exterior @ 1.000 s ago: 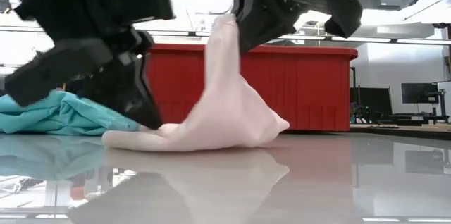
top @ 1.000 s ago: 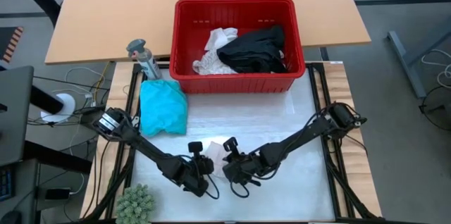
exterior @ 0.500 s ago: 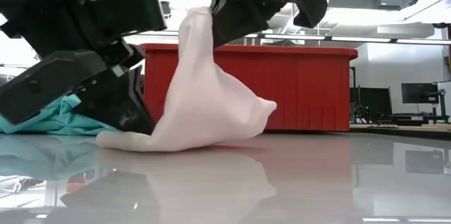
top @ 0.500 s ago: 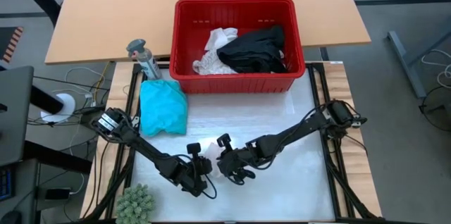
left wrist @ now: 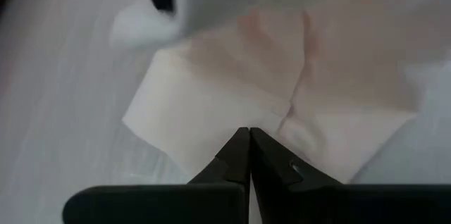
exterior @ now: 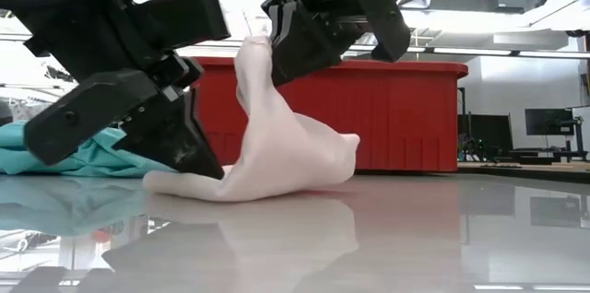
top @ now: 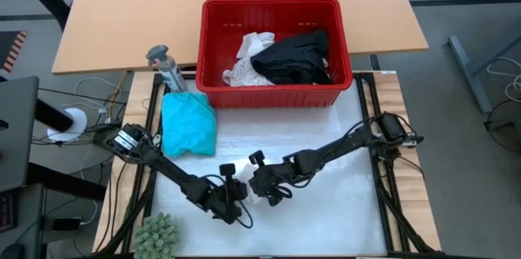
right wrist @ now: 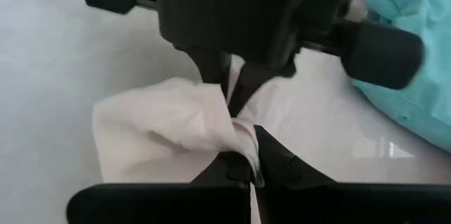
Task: Fold laundry
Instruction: Fold the white underwear
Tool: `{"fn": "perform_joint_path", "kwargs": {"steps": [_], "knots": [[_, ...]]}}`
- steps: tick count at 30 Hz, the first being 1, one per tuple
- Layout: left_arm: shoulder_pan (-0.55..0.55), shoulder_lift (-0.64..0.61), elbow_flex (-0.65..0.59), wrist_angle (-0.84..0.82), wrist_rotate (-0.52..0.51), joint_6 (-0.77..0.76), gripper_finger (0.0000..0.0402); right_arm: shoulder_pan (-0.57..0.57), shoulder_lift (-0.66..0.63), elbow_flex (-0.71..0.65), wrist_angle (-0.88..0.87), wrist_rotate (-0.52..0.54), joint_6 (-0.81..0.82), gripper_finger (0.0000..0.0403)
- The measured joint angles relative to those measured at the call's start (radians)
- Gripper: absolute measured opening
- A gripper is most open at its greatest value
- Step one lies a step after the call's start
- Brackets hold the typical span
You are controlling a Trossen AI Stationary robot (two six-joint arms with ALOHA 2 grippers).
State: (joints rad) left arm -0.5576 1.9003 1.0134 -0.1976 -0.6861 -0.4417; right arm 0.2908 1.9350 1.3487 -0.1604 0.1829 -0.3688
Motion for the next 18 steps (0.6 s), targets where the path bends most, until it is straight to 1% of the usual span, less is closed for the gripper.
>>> {"fn": "perform_joint_path", "kwargs": {"steps": [3,6,18], "knots": [[0.008,0.0,0.0,0.029,0.0,0.03,0.0,-0.012,0.0,0.0,0.015,-0.032,0.001,0.0029],[0.008,0.0,0.0,0.042,0.0,0.039,0.0,-0.02,0.0,0.0,0.007,-0.034,0.002,0.0036],[0.008,0.0,0.0,0.043,0.0,0.038,0.0,-0.052,0.0,0.0,-0.026,-0.031,0.01,0.0095]]}}
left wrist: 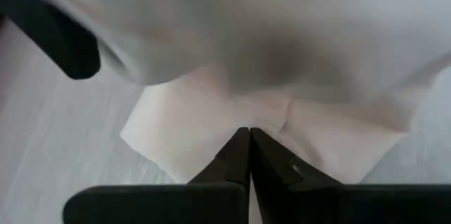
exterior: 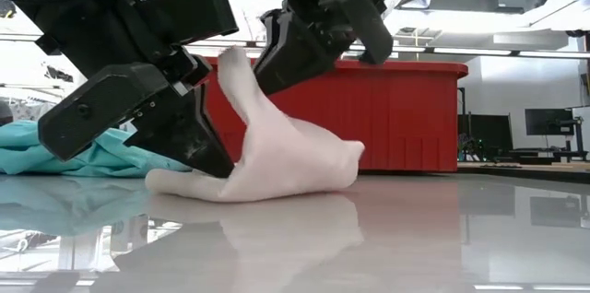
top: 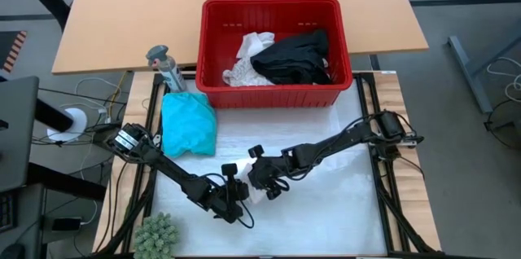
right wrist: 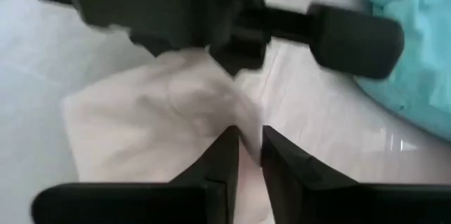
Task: Fold laundry
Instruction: Fold the white underwear
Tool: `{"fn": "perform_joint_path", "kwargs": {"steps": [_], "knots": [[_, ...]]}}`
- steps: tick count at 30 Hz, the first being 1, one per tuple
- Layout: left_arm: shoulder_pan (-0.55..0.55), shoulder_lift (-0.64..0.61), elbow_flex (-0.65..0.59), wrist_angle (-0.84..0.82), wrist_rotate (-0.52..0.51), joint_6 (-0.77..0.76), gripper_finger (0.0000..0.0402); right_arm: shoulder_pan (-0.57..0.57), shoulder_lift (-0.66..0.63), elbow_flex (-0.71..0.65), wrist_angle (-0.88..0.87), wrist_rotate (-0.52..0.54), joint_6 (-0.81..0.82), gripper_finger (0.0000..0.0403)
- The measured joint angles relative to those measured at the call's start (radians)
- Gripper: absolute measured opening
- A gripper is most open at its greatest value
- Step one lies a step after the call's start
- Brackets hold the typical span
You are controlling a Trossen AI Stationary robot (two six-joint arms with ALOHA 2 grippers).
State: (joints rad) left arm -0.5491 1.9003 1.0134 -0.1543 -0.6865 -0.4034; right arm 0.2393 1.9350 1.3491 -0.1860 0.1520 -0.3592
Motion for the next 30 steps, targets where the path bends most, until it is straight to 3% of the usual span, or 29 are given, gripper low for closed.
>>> {"fn": "perform_joint_path", "kwargs": {"steps": [8,12,19,30], "knots": [[0.0,0.0,0.0,-0.001,0.0,0.0,0.0,-0.01,0.0,0.0,-0.008,0.008,-0.024,0.0172],[0.0,0.0,0.0,-0.02,0.0,0.0,0.0,-0.004,0.0,0.001,-0.055,0.007,-0.039,0.0185],[0.0,0.0,0.0,-0.022,0.0,0.0,0.0,0.034,0.002,0.002,-0.106,-0.08,0.016,0.0156],[-0.003,-0.004,0.008,-0.044,0.011,-0.001,0.0,0.01,0.116,0.002,-0.068,-0.041,0.007,0.0064]]}}
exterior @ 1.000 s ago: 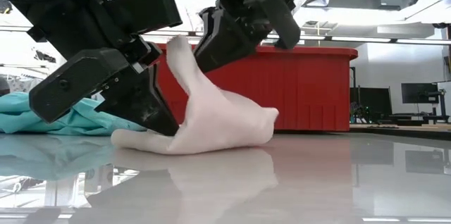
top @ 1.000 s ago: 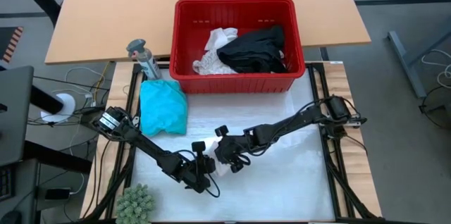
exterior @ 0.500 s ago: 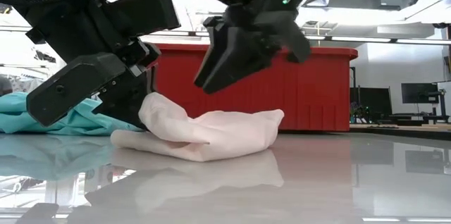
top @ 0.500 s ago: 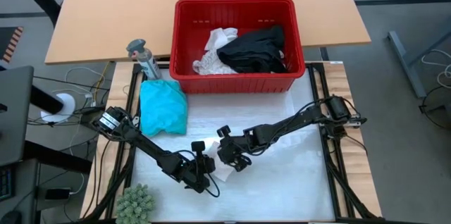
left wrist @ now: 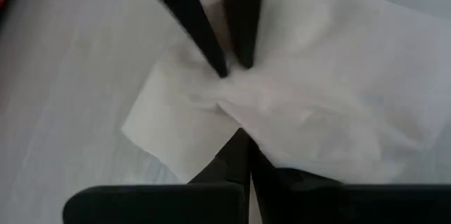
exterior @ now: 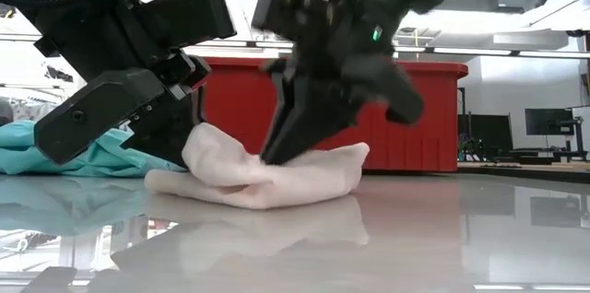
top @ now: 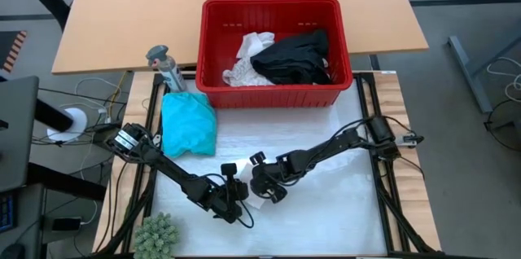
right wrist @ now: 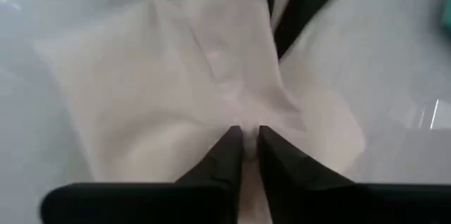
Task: Fold laundry
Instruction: Fold the white underwear
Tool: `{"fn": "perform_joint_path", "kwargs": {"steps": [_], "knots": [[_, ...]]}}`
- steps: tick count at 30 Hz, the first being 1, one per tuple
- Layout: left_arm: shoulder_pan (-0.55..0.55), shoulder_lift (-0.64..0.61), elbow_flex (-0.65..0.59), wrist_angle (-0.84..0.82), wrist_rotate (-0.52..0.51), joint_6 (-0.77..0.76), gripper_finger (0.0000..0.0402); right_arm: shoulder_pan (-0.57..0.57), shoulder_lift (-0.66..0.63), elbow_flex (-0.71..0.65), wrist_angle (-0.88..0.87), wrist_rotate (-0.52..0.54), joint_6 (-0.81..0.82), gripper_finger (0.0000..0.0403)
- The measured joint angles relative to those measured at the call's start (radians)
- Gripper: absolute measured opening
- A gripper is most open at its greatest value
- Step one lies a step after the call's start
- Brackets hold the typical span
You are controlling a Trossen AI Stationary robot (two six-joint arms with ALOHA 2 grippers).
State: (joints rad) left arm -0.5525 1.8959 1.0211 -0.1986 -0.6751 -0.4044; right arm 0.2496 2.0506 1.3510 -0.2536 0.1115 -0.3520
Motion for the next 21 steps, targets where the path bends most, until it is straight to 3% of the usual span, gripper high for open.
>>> {"fn": "perform_joint_path", "kwargs": {"steps": [7,13,17,21], "knots": [[-0.012,-0.022,0.144,-0.295,0.003,-0.001,0.0,-0.011,0.03,0.002,0.01,-0.004,0.011,0.005],[-0.034,-0.022,0.285,-0.561,-0.059,-0.081,0.0,-0.011,0.027,0.0,0.023,-0.004,0.011,0.005],[-0.076,-0.022,0.318,-0.497,-0.193,-0.082,0.0,-0.011,0.03,0.0,0.031,-0.004,0.007,0.005],[-0.1,-0.014,0.318,-0.359,-0.176,-0.075,0.0,-0.011,0.03,0.0,0.032,-0.004,0.005,0.005]]}}
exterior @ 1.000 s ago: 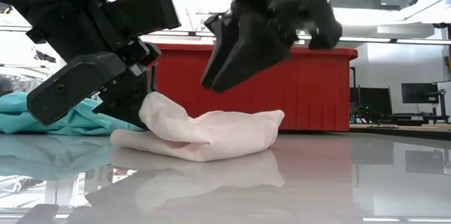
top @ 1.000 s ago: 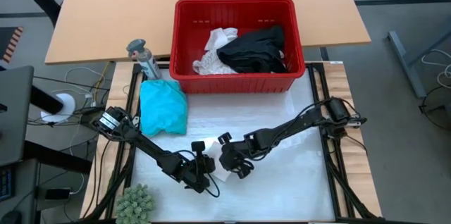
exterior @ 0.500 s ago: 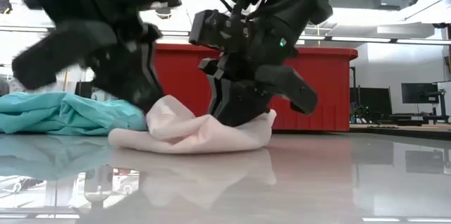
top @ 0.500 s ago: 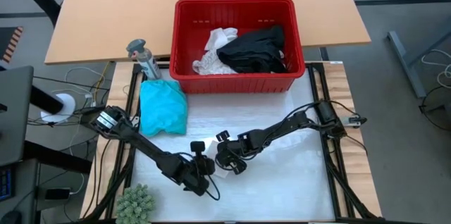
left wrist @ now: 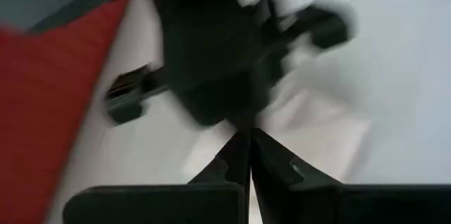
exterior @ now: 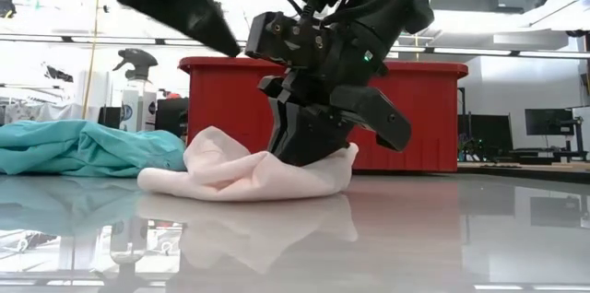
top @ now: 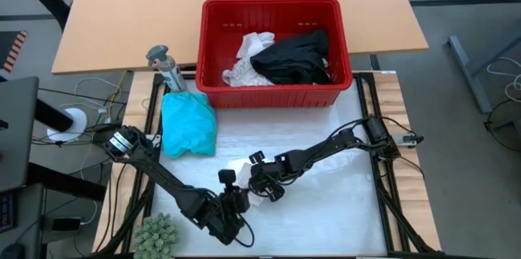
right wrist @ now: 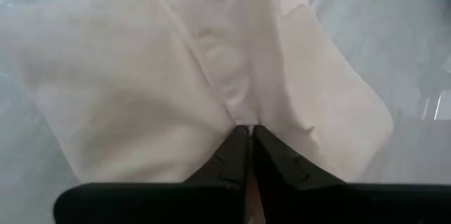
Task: Fold laundry
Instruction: Fold the white underwear
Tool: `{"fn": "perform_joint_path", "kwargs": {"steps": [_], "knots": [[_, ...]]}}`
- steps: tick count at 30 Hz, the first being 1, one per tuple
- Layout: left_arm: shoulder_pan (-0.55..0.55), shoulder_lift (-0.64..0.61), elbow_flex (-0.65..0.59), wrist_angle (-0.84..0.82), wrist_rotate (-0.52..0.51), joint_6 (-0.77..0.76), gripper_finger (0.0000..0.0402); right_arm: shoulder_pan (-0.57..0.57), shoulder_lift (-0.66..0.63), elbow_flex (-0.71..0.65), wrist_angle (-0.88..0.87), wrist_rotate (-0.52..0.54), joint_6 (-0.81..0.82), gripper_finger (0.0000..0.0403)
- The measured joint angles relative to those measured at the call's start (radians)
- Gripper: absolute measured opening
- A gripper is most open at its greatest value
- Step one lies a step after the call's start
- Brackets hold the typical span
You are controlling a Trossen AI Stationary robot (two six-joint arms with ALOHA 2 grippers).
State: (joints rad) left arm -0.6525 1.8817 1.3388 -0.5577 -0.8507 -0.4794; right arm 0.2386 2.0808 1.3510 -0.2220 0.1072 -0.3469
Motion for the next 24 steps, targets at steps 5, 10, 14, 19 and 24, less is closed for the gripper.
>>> {"fn": "perform_joint_path", "kwargs": {"steps": [5,10,14,19,24], "knots": [[-0.023,0.001,-0.105,0.25,-0.014,-0.032,0.0,-0.001,0.002,0.0,0.017,-0.001,-0.003,0.005],[-0.015,0.001,-0.281,0.525,0.002,-0.087,0.0,-0.001,0.002,0.0,0.018,-0.001,-0.003,0.005],[0.002,0.001,-0.382,0.617,-0.011,-0.141,0.0,-0.001,0.002,0.0,0.018,-0.001,-0.001,0.005],[0.023,0.002,-0.457,0.627,-0.028,-0.216,0.0,0.003,0.002,0.0,0.021,0.001,-0.002,0.005],[0.035,0.002,-0.465,0.627,0.019,-0.225,0.0,0.005,-0.006,-0.001,0.003,0.062,-0.001,0.005]]}}
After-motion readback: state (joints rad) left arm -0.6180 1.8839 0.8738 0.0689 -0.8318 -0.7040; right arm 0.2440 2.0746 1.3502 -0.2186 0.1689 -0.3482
